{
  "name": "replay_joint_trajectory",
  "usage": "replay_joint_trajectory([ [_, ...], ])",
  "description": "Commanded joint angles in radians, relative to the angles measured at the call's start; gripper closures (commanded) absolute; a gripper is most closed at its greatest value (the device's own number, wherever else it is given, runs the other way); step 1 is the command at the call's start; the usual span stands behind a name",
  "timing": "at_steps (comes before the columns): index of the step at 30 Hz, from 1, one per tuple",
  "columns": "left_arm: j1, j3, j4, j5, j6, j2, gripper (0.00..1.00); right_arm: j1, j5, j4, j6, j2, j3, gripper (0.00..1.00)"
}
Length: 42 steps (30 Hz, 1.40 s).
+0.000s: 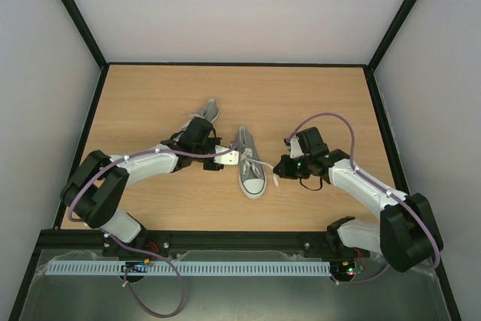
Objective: Tie the shoes
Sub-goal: Cross the shoelace with the shoelace.
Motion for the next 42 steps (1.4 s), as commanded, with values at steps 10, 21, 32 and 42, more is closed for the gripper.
replay_joint_trajectory([
  [10,0.006,0.008,-0.001,0.047,0.052,-0.021,0.81,-0.008,-0.079,0.045,-0.126,0.092,0.046,0.66],
  [21,-0.028,0.13,-0.145,0.082,0.083,-0.018,0.39,-0.008,-0.1,0.228,-0.165,0.134,0.081,0.73],
  [32,-0.05,0.172,-0.078,0.049,0.097,0.102,0.38,-0.007,-0.207,0.384,-0.209,0.237,0.1,0.75],
  [42,-0.055,0.173,-0.035,0.048,0.063,0.122,0.44,-0.005,-0.254,0.466,-0.18,0.304,0.121,0.78],
])
